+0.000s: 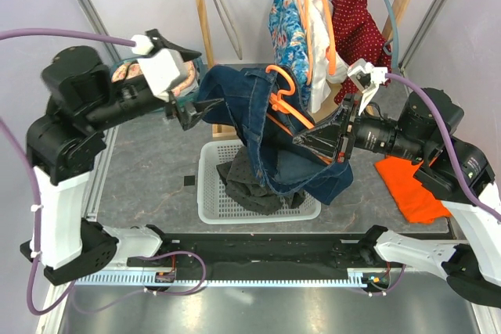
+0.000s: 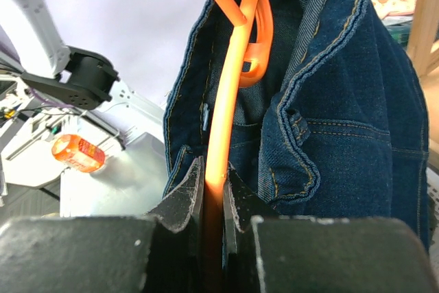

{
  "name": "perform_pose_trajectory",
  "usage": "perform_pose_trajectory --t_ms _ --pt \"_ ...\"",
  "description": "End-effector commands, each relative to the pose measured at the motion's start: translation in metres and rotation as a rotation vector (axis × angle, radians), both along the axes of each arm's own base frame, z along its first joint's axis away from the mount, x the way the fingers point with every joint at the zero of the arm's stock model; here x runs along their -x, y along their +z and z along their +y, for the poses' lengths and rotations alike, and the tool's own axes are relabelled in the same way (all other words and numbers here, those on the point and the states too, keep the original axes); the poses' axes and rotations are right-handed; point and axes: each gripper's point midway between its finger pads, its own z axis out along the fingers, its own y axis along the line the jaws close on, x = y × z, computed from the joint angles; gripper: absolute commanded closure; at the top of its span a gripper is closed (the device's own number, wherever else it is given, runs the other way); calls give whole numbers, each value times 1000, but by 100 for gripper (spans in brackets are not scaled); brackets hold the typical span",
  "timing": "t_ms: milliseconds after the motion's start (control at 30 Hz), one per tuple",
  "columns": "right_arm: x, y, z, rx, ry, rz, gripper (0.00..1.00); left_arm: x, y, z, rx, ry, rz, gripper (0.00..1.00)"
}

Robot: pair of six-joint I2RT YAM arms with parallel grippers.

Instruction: Remove the skirt from the hanger

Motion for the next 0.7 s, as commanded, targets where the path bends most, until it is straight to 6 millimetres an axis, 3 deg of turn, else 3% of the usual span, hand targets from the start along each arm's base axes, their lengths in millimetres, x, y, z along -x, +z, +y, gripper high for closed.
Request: perform_pose_trajectory --t_ms 0,200,400,500,533,567,633,667 --pt "22 60 -6 -160 67 -161 100 -29 -34 -17 -172 -69 -83 0" --pt "28 56 -5 -146 96 -151 100 -20 -45 -42 -194 -250 -79 0" --pt "25 51 0 -131 113 -137 100 -18 -53 -52 -199 -323 -53 3" --pt "21 46 4 -121 113 -131 100 -19 -57 -56 -198 -343 -44 39" --pt "19 45 5 -118 110 -130 100 -19 -55 -56 -194 -342 -45 65" --pt "17 42 6 -113 105 -126 100 -19 -54 -56 -190 -341 -47 78" --pt "12 34 8 -96 96 -114 100 -20 -51 -54 -188 -325 -54 98" --pt "9 31 10 -88 91 -110 100 -18 -47 -53 -185 -321 -65 98"
